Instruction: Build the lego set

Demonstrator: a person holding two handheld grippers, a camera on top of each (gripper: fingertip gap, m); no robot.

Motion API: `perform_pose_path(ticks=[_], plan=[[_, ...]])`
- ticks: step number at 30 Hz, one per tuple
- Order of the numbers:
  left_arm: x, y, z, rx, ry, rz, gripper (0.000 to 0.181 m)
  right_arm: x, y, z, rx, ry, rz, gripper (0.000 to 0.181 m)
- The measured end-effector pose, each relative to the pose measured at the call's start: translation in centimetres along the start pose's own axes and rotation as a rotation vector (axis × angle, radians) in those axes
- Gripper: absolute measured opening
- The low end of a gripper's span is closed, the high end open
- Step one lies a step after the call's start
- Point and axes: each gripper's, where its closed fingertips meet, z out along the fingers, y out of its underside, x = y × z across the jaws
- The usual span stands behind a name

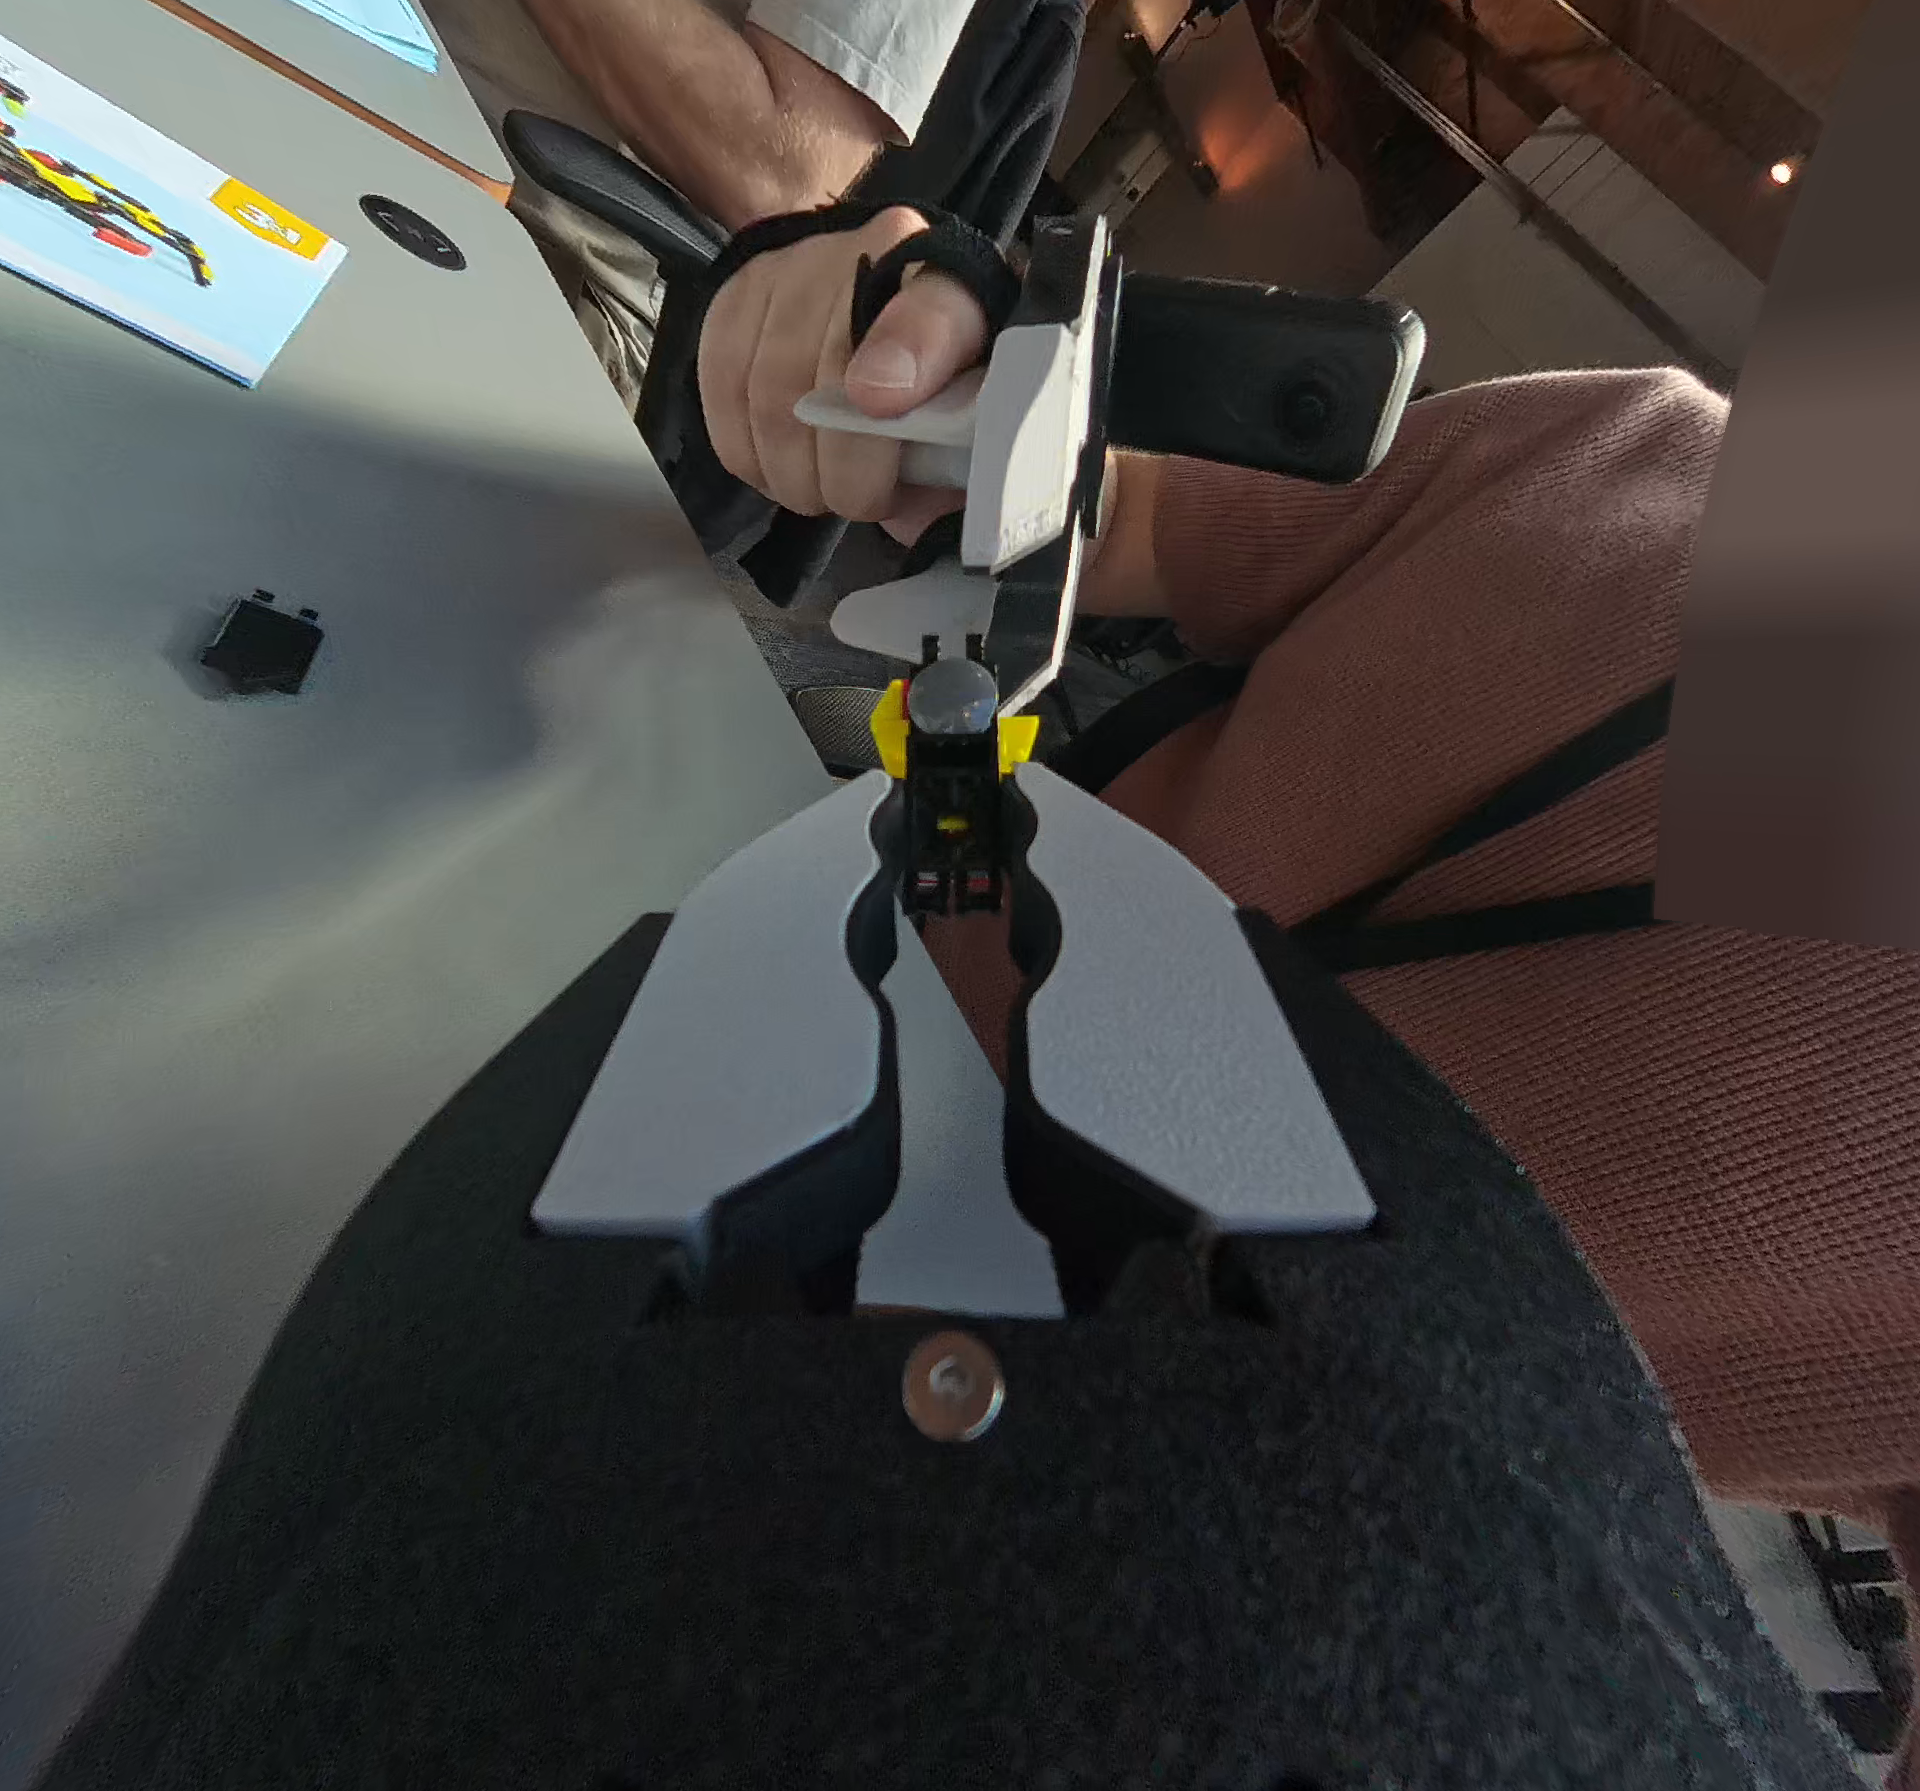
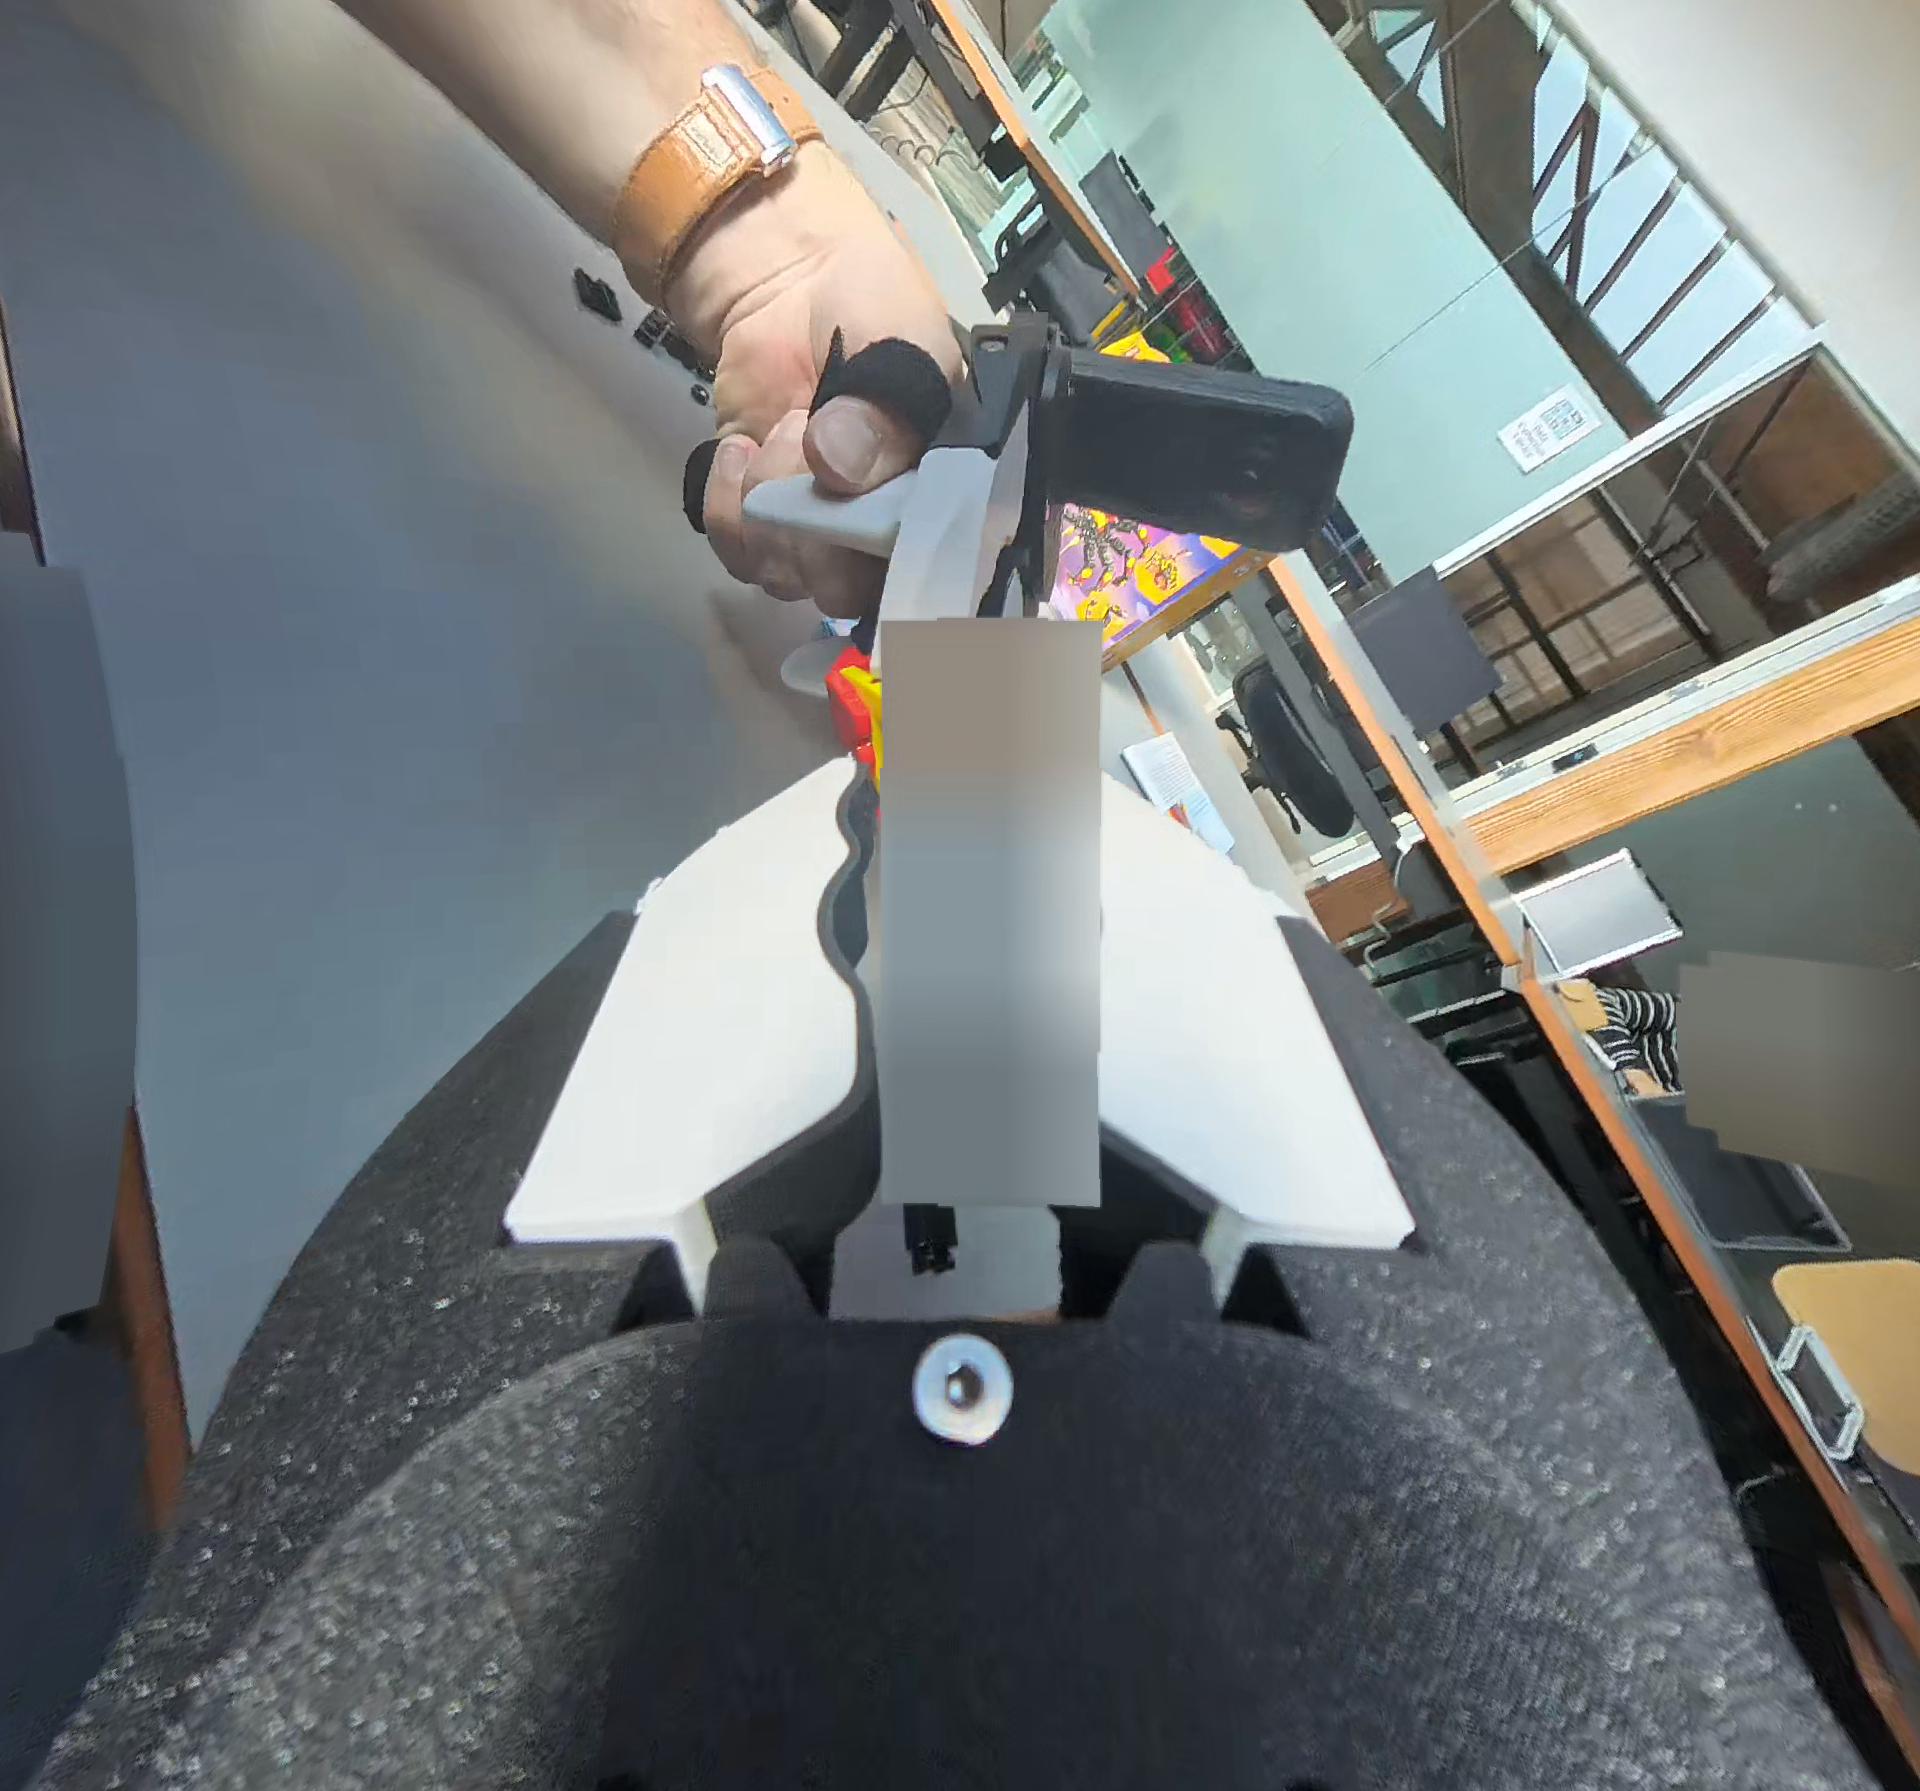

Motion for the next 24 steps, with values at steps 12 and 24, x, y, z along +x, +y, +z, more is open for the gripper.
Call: perform_pose_path(ticks=[12,24], plan=[[-0.1,0.3,0.3,-0.076,0.055,-0.062,0.017,-0.9,0.6,0.9,0.043,-0.200,-0.064,0.023],[-0.5,1.5,0.6,-0.123,0.063,-0.070,0.016,-2.6,1.0,1.2,0.045,-0.324,-0.089,0.017]])
